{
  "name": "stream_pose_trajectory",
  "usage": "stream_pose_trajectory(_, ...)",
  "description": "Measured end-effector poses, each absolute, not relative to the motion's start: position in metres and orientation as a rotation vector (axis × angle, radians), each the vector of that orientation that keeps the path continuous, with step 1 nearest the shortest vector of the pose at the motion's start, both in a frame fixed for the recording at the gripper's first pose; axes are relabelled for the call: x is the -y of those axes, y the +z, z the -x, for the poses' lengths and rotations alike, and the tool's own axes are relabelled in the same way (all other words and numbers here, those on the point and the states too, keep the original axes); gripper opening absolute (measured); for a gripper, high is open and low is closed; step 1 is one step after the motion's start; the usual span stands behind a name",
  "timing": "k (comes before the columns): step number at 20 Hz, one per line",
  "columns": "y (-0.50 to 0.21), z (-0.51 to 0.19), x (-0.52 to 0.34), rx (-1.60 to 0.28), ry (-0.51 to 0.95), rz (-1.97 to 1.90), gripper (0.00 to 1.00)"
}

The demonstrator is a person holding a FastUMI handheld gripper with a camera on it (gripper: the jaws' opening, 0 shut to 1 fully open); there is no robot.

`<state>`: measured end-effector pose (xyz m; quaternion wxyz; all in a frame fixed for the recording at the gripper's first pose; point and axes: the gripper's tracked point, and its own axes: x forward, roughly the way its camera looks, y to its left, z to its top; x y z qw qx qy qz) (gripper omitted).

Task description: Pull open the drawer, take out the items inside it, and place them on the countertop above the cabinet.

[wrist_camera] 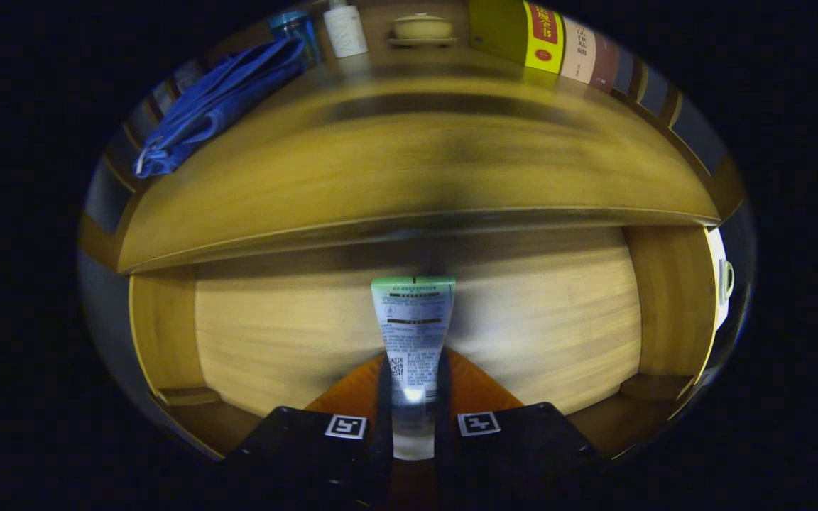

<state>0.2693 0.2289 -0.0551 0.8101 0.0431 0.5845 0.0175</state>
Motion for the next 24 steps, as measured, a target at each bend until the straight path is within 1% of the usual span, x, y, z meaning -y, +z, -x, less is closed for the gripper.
stream_pose_trajectory(2, -0.01, -0.289, -0.249, -1.214, 0.052, -0.072, 0.33)
stream_pose_trajectory(3, -0.056, -0.205, -0.236, -1.194, 0.052, -0.063, 0.33)
stream_pose_trajectory(4, -0.04, -0.251, -0.228, -1.175, 0.053, -0.062, 0.33)
stream_pose_trajectory(5, -0.024, -0.276, -0.23, -1.158, 0.052, -0.066, 0.33)
stream_pose_trajectory(6, 0.006, -0.272, -0.241, -1.151, 0.054, -0.066, 0.33)
stream_pose_trajectory(10, 0.028, -0.269, -0.238, -1.1, 0.064, -0.081, 0.33)
stream_pose_trajectory(16, 0.086, -0.27, -0.238, -1.027, 0.1, -0.14, 0.33)
stream_pose_trajectory(21, 0.135, -0.311, -0.258, -0.939, 0.138, -0.155, 0.33)
stream_pose_trajectory(24, 0.147, -0.343, -0.265, -0.92, 0.11, -0.136, 0.33)
